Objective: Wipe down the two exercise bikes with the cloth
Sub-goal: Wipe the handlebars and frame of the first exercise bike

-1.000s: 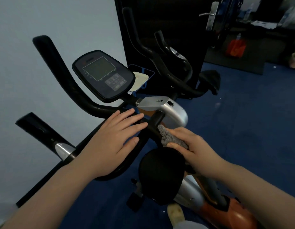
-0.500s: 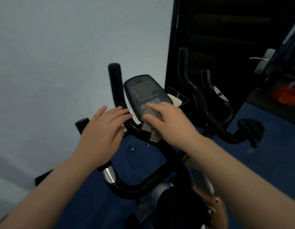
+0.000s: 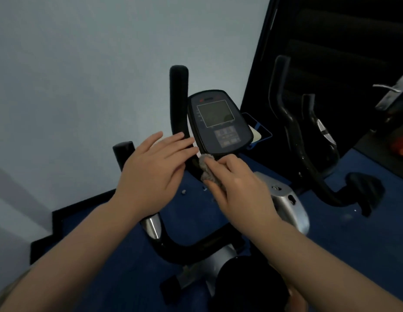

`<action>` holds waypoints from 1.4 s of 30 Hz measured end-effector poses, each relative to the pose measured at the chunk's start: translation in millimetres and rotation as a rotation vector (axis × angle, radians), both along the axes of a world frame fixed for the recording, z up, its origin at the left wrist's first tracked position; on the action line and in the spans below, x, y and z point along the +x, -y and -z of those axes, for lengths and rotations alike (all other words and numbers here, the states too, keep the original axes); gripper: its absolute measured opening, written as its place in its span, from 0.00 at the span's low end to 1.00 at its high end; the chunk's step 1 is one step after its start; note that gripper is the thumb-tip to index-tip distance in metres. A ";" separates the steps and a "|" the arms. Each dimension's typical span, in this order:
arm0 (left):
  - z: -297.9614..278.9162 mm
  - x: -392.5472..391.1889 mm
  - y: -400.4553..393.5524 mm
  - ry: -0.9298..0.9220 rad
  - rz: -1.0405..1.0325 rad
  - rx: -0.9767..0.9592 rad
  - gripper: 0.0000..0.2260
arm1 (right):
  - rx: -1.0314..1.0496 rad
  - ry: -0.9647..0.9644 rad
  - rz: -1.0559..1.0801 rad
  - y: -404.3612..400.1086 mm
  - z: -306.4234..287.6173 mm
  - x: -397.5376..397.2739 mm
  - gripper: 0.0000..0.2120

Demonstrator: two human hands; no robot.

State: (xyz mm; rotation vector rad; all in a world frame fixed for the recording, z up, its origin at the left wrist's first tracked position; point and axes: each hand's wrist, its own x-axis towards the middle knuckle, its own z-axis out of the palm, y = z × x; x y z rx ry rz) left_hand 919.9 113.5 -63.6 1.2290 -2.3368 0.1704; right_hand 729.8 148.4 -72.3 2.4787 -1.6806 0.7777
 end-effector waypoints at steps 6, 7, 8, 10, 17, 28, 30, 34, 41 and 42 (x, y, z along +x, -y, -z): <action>1.6 0.8 -2.4 -0.004 0.238 0.145 0.18 | 0.140 0.227 0.069 -21.9 14.6 -29.8 0.21; 1.3 1.8 -1.0 -0.039 0.252 0.171 0.18 | 0.162 0.284 0.088 -25.7 17.8 -34.0 0.21; 1.0 2.6 0.5 -0.075 0.260 0.191 0.18 | 0.179 0.336 0.106 -29.8 21.1 -37.2 0.21; 2.0 2.4 2.0 -0.102 0.270 0.200 0.18 | 0.200 0.409 0.146 -39.1 26.3 -40.8 0.20; 5.7 0.0 2.1 -0.091 0.244 0.129 0.18 | 0.324 0.614 0.144 -66.0 35.4 -59.2 0.14; 9.9 -2.7 -6.6 -0.268 0.054 -0.028 0.15 | 0.403 0.523 0.110 -85.2 40.7 -88.3 0.13; 9.5 -3.6 -9.4 -0.318 0.032 -0.033 0.14 | 0.511 0.450 0.057 -76.5 23.6 -99.2 0.08; 2.9 -0.7 -16.4 -0.377 -0.015 -0.036 0.14 | 0.651 0.527 0.007 -50.7 -20.2 -95.2 0.06; -15.1 30.1 -12.9 -0.466 -0.173 -0.121 0.13 | 0.258 0.557 -0.210 -2.9 -54.5 -17.2 0.14; -15.6 31.8 -11.7 -0.494 -0.186 -0.095 0.13 | 0.196 0.500 -0.230 6.7 -57.6 -6.3 0.16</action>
